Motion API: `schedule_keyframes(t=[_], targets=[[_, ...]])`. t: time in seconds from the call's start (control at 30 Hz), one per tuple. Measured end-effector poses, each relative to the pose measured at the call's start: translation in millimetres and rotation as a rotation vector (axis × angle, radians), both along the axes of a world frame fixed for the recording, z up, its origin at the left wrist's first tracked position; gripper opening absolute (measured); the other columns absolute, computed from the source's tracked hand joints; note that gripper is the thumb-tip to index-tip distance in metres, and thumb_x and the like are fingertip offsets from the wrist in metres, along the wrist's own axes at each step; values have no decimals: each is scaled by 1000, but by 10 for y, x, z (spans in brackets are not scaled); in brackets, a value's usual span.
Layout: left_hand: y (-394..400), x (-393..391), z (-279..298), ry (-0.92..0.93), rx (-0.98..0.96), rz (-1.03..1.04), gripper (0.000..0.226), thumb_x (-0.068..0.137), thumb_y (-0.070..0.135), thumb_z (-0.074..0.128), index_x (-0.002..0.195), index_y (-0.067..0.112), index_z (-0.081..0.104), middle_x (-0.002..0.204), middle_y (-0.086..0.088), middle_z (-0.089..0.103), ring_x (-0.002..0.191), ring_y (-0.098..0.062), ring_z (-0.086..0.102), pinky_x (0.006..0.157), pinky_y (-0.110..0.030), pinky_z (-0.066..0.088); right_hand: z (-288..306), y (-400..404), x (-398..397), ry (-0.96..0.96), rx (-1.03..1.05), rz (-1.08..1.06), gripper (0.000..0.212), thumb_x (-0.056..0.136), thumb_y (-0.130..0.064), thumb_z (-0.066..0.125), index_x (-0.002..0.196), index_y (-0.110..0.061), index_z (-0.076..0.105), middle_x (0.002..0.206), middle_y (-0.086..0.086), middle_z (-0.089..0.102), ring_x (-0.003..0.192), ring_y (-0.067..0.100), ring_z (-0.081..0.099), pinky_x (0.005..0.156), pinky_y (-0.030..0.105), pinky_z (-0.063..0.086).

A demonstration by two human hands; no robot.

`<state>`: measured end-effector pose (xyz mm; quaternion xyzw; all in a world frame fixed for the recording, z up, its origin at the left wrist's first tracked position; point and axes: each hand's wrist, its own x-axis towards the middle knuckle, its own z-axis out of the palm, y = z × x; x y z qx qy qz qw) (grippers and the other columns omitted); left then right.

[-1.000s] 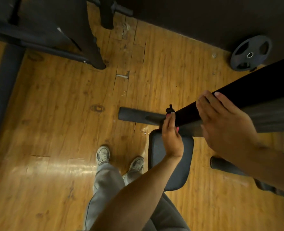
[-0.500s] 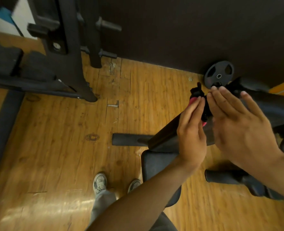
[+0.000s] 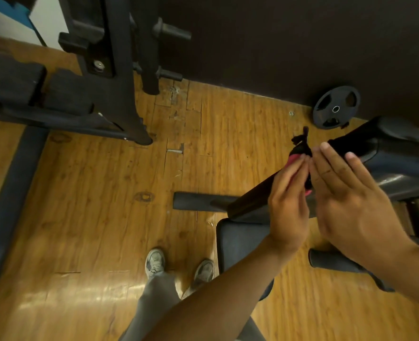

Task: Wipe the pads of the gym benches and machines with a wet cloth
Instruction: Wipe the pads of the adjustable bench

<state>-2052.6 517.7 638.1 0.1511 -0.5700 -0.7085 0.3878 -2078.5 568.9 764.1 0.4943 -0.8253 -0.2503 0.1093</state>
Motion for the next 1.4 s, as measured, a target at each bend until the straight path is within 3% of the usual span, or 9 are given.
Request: schedule_keyframes(t=[0.17, 0.3, 0.4, 0.57, 0.77, 1.0, 1.2, 1.3, 1.4], targets=[[-25, 48, -678, -188, -4, 37, 55, 109, 40, 24, 151, 8, 41, 152, -6, 48, 146, -17, 43, 114, -20, 39, -261, -44, 24, -20, 128, 2, 64, 95, -19, 20, 144, 20, 33, 157, 37, 24, 154, 43, 15, 127, 54, 10], [47, 141, -823, -305, 126, -11, 72, 101, 55, 22, 152, 10, 45, 154, -3, 44, 143, 6, 37, 107, -11, 41, -582, -45, 37, -46, 214, -10, 70, 93, -25, 16, 144, 20, 32, 156, 39, 21, 154, 43, 13, 128, 53, 3], [123, 151, -755, -283, 157, -18, 47, 110, 24, 32, 150, 4, 48, 154, -6, 45, 144, 5, 37, 105, -8, 40, -777, -70, 17, -82, 213, -49, 70, 94, -25, 14, 143, 20, 32, 155, 39, 26, 153, 43, 17, 127, 53, 5], [273, 124, -1779, -397, 37, 70, 47, 106, 6, 44, 153, 10, 45, 157, 9, 38, 148, -10, 37, 108, -35, 51, -1176, 28, -6, -60, 233, 26, 66, 96, -21, 14, 144, 22, 31, 156, 38, 26, 153, 43, 19, 128, 52, 6], [346, 147, -2640, -628, 42, 97, 62, 92, -21, 53, 149, 2, 48, 153, -15, 47, 143, 9, 28, 108, 0, 26, -1748, -66, 55, 18, 459, 57, 68, 97, -21, -4, 152, 18, 4, 162, 37, 1, 155, 44, -2, 126, 53, -5], [321, 97, -3230, -750, 170, 90, 52, 96, -12, 44, 144, 4, 56, 145, -15, 56, 133, -28, 56, 108, -40, 50, -2047, -279, 59, 69, 661, 10, 69, 103, -32, 10, 154, 14, 1, 164, 34, 1, 155, 45, -2, 122, 55, -12], [316, 26, -3133, -805, 331, 104, 43, 100, -5, 49, 140, 8, 58, 139, -11, 61, 130, -25, 58, 107, -20, 45, -1859, -233, 157, 91, 632, -38, 70, 106, -38, 12, 156, 9, -2, 166, 30, -2, 155, 43, -6, 118, 56, -18], [450, 83, -2809, -743, 190, 224, 44, 94, -15, 54, 135, -1, 60, 135, -18, 62, 129, -27, 58, 102, -4, 39, -1570, -222, 136, 110, 606, -50, 69, 106, -38, 12, 156, 7, -3, 167, 28, -5, 155, 40, -10, 114, 53, -24], [435, 154, -2273, -600, 140, 214, 45, 96, -15, 49, 138, -1, 58, 138, -14, 58, 129, -12, 54, 97, -8, 44, -1266, -211, 131, 135, 582, -56, 70, 106, -40, 13, 158, 5, -3, 167, 26, -6, 155, 40, -13, 113, 53, -25]])
